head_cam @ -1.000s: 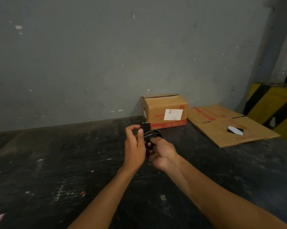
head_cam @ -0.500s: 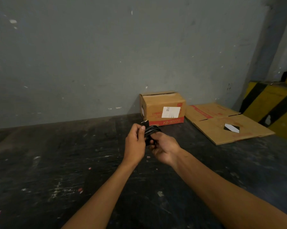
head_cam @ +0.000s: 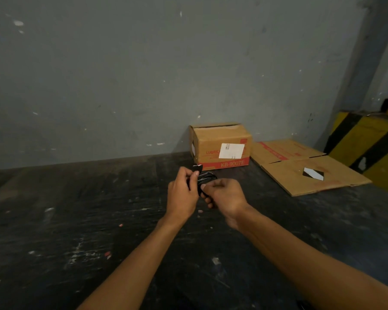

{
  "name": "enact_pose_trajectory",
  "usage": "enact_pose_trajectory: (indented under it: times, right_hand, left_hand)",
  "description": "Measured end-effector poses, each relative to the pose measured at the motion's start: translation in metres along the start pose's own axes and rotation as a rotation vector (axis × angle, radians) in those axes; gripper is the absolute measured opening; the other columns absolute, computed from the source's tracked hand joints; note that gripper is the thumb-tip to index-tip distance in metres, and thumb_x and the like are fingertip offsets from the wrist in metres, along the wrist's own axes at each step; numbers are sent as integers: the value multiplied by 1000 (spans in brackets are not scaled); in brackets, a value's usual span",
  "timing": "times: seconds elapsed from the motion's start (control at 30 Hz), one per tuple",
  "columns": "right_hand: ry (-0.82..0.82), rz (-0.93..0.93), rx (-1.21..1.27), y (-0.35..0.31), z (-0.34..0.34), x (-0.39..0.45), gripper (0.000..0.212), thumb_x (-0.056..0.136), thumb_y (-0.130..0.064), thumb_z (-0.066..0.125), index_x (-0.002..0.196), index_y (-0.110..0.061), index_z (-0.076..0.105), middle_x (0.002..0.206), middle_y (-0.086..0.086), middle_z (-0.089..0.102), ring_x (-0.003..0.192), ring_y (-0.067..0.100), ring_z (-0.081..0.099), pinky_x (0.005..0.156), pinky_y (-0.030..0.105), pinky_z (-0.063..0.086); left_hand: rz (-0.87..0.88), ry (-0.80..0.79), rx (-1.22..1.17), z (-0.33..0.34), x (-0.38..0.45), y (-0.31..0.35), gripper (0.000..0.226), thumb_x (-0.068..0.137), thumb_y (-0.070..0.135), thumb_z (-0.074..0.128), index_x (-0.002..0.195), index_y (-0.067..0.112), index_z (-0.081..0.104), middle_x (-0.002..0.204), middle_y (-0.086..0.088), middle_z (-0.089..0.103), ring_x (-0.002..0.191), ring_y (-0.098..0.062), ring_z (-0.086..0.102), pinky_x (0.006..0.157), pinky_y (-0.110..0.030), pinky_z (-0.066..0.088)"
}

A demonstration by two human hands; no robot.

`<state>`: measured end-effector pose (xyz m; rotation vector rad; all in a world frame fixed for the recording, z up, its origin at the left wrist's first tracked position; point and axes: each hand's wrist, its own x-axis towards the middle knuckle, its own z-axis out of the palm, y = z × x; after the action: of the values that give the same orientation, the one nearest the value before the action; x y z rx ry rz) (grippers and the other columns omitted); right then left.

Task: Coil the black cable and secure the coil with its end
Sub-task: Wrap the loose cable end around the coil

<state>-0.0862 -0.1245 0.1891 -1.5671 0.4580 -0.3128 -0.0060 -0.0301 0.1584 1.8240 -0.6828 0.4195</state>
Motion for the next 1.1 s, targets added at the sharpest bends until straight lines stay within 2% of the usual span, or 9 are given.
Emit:
enact_pose_trajectory:
  times: [0.2,0.37,0.47,0.57,0.63,0.73,0.83,0.97,1.1]
  right_hand:
    - [53,-42,16,-7,-10,-3,12,87,-8,66,96,-9,59,79,9,68,59,11,61,51,21,50]
    - [-9,32,339,-17,-14,-3,10,92,-2,57,98,-2,66,77,8,63,63,11,56,59,23,49]
    - [-70,74,409,-20,-18,-2,18,92,-2,58,105,5,66,78,9,64,64,12,56,60,23,49]
    - [-161,72,387,-19,-21,-2,20,88,1,60,106,5,67,89,14,67,73,15,62,62,24,55]
    - [-220,71,372,-19,-22,-1,22,85,5,61,105,3,67,95,16,68,81,19,65,66,25,57]
    - [-252,5,237,-15,-21,1,27,82,10,61,103,-5,67,102,14,69,88,20,67,75,27,58]
    - [-167,-200,-56,-10,-19,1,18,85,-2,66,97,-15,68,98,8,69,81,11,67,69,22,55]
    - [18,-523,-473,-6,-22,3,9,87,-17,68,94,-24,67,97,-8,63,87,5,61,70,13,51]
    - [-19,-609,-454,-5,-23,1,14,89,-11,63,89,-24,61,102,-7,60,95,3,59,75,11,50]
  left_hand:
    - [18,-47,2,1,-7,0,13,97,21,53,85,19,48,68,10,58,63,6,59,47,-10,43]
    - [115,-108,9,1,-9,5,11,99,23,48,89,20,46,71,11,59,66,3,61,46,-11,43]
    - [167,-172,24,-3,-9,6,9,100,26,44,91,24,44,75,8,60,64,-5,61,44,-10,42]
    - [192,-171,39,-11,-8,5,10,100,22,45,90,22,45,70,12,58,58,-3,58,45,-14,39]
    - [180,-172,39,-16,-6,4,11,101,20,44,91,17,47,70,9,59,59,-6,59,47,-25,44]
    - [161,-193,38,-21,-5,2,14,101,20,43,92,13,49,72,6,59,62,-11,58,55,-37,47]
    - [164,-214,46,-22,-5,2,15,101,20,43,88,18,49,68,11,55,59,-2,54,51,-24,41]
    - [141,-270,-39,-23,-9,5,23,102,20,42,82,31,46,62,12,52,57,5,54,49,-11,39]
    - [112,-321,-132,-23,-14,9,23,102,22,41,81,29,46,63,19,55,54,1,48,50,-18,37]
